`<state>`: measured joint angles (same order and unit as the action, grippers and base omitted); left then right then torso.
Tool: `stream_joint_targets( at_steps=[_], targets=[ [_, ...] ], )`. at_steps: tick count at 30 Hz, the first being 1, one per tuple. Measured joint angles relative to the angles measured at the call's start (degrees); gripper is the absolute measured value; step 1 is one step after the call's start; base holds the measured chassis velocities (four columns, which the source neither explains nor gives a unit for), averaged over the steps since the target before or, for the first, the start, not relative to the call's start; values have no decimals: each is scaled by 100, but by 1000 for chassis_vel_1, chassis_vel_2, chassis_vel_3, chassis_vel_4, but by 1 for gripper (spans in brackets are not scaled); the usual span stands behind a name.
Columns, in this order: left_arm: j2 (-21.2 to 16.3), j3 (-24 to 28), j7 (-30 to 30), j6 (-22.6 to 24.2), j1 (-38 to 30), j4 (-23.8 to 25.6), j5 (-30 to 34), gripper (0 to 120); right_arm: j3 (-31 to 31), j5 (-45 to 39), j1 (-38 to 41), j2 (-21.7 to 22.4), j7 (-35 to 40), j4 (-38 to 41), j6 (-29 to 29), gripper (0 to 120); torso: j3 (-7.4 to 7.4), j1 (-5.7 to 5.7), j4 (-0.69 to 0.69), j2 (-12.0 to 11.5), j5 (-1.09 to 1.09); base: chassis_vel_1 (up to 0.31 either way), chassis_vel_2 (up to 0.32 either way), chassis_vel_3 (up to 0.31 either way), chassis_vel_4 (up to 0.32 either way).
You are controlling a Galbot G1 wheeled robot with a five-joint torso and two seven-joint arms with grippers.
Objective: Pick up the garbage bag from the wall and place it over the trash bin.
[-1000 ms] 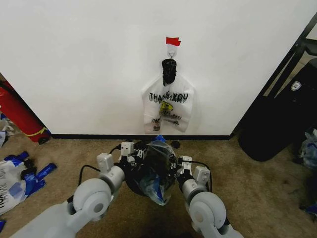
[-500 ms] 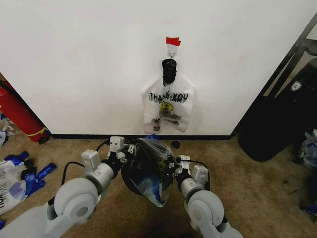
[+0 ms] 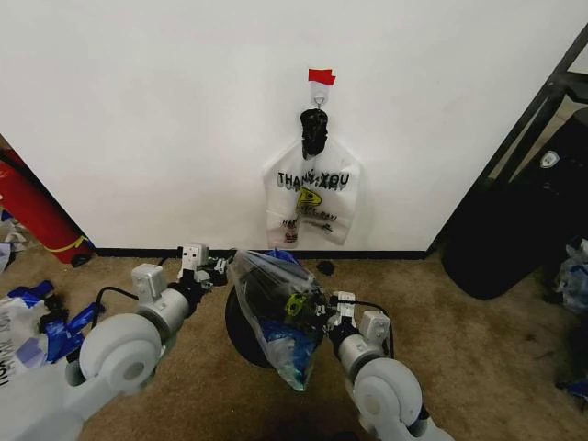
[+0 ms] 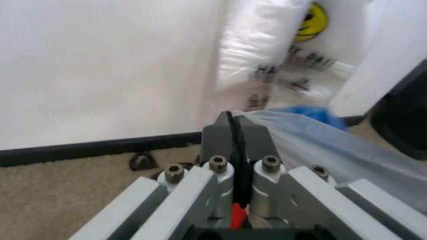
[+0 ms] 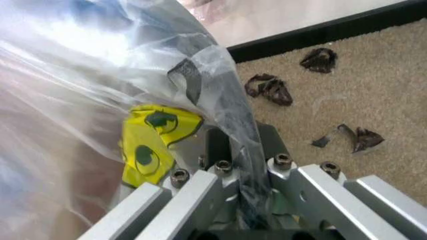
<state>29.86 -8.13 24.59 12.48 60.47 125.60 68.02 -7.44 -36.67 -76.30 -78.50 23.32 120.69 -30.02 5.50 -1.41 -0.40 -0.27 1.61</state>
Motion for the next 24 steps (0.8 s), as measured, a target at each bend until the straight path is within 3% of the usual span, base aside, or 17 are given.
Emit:
stream_joint_targets(
  at_steps=[11, 24],
  targets=[
    [-180, -144, -146, 40, 120, -370, 261, 0, -194, -220, -112, 115, -378, 151, 268, 0, 0, 0, 0, 0, 0, 0, 0, 0, 0],
    [-223, -136, -288, 232, 299, -471, 339, 0, -325, -600, -75, 96, -272, 201, 400, 0, 0, 0, 0, 0, 0, 0, 0, 0, 0]
  ],
)
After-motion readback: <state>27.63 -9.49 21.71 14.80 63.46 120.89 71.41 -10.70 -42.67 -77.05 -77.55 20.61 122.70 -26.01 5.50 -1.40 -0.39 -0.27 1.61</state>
